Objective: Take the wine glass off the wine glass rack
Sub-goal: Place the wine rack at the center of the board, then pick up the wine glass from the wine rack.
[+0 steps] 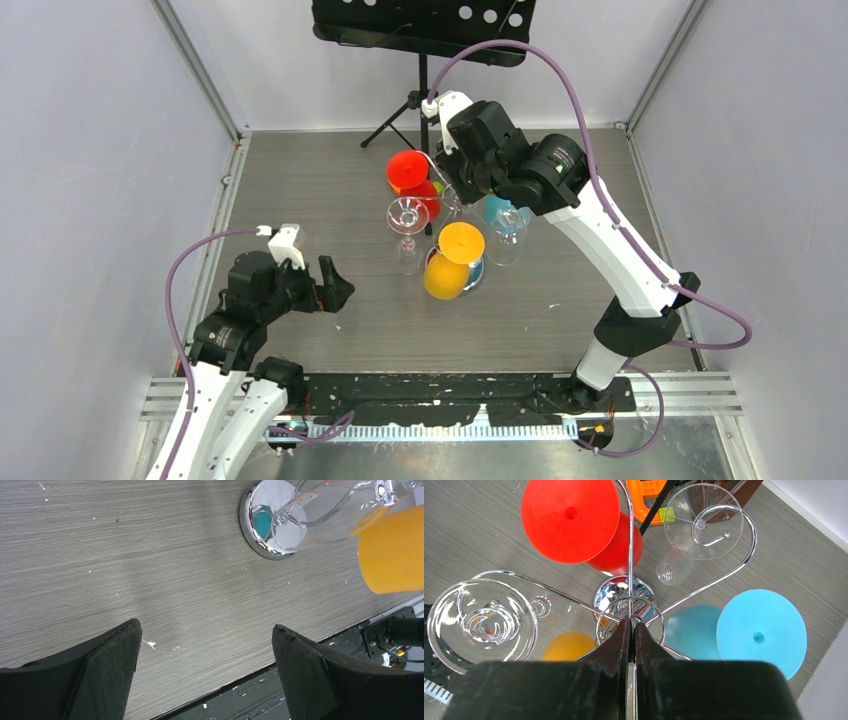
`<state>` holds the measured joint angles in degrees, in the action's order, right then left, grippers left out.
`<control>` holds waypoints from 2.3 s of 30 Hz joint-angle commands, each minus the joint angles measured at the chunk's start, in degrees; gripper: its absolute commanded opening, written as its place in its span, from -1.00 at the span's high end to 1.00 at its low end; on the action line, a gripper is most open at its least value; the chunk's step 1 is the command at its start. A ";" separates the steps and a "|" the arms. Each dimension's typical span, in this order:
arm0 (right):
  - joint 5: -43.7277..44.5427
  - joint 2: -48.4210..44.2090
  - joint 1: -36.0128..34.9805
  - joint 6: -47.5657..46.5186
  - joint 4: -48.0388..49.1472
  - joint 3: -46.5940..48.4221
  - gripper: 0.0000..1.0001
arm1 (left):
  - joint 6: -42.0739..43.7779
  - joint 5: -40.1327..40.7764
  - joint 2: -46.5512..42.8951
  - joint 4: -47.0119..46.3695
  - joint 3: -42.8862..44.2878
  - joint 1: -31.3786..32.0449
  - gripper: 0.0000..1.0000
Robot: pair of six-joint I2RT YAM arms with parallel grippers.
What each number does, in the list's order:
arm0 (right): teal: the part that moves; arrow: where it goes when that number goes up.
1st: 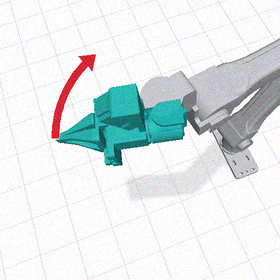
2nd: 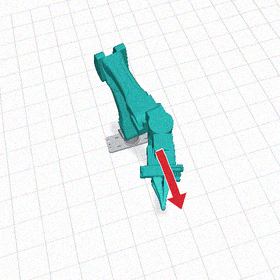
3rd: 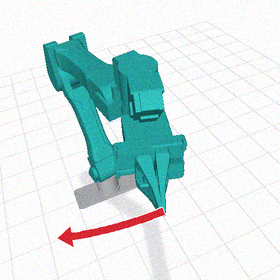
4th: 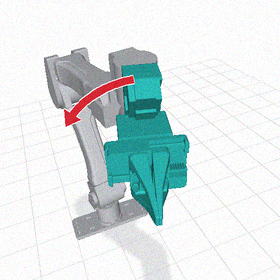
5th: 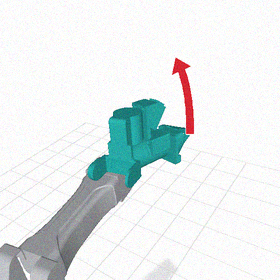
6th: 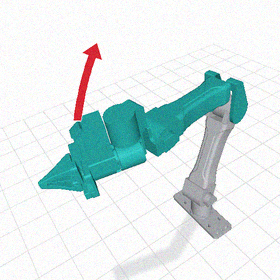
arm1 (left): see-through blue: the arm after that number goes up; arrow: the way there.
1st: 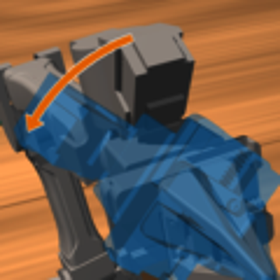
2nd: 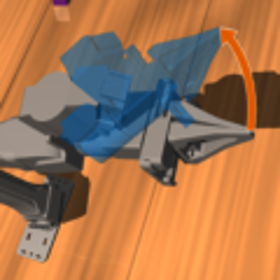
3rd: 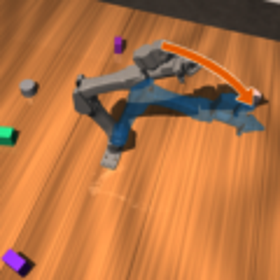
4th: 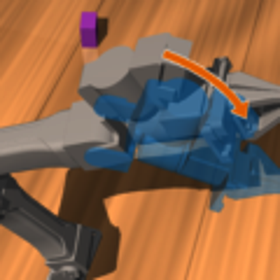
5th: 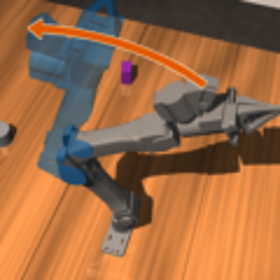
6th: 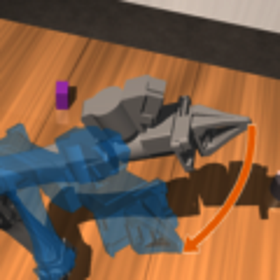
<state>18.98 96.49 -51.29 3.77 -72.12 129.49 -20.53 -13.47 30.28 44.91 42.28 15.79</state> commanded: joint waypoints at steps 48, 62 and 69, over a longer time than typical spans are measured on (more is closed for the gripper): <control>-7.16 -30.84 21.02 7.63 22.79 -27.24 -0.33 | 0.58 1.22 2.18 0.36 0.77 0.29 -0.98; -21.48 -40.61 27.26 21.52 24.37 -41.20 -0.35 | 0.67 0.82 0.64 0.23 0.77 0.29 -0.98; -24.69 -41.82 28.51 27.46 27.19 -45.10 -0.31 | 0.62 0.72 0.21 0.12 0.70 0.29 -0.98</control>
<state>-2.22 55.48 -23.33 26.17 -49.74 85.23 -20.53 -12.84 31.20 45.95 42.28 15.79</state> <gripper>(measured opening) 0.663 0.992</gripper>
